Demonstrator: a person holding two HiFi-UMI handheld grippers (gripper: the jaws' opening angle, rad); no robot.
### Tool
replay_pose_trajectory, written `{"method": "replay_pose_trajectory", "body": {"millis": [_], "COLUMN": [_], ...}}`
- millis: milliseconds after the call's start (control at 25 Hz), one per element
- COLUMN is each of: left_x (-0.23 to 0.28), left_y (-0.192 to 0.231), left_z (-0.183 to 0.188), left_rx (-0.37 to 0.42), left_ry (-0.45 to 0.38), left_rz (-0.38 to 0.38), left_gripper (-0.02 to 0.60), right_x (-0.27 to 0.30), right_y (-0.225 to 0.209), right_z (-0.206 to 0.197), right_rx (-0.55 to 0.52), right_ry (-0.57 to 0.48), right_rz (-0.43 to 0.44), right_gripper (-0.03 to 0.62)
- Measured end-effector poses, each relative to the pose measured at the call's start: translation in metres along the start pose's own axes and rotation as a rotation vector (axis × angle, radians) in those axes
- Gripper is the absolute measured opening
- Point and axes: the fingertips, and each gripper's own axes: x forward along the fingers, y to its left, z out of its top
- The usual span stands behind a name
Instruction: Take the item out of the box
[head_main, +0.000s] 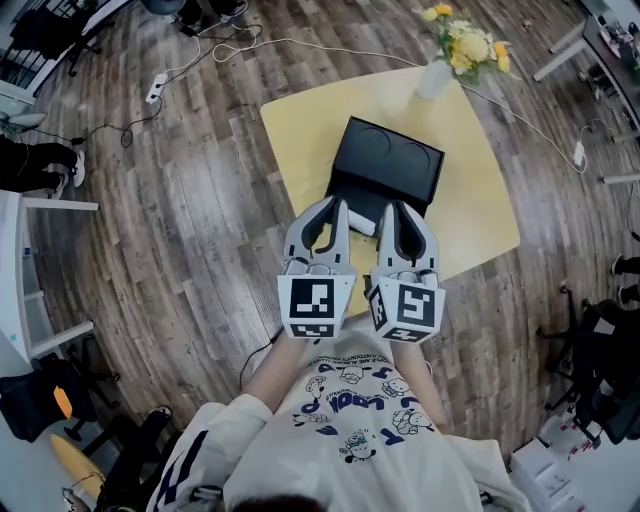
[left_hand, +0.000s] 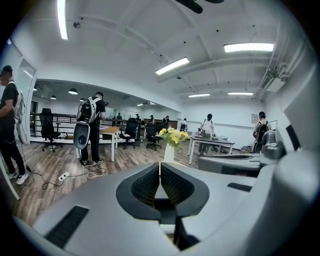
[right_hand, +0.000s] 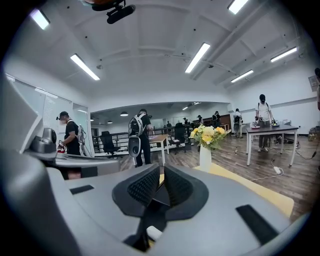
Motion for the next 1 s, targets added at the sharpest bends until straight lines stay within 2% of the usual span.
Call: {"method": "replay_pose_trajectory", "body": {"millis": [520,1000], "left_x": [0.022,0.028], "left_y": [0.002,0.021], "left_z": [-0.019,-0.050], "left_rx": [-0.030,-0.084], "left_ry": [0.062,0.141], "left_rz": [0.074,0.087], "left_gripper": [0.021,0.021], "right_x": [0.034,0.057], "right_y": [-0.018,-0.003], "right_z": [-0.028,-0.062], "right_rx": [-0.001,-0.029], "right_ry": [0.116,0.240], "right_rz": [0.122,0.207], "right_gripper": [0.044,0.046]}}
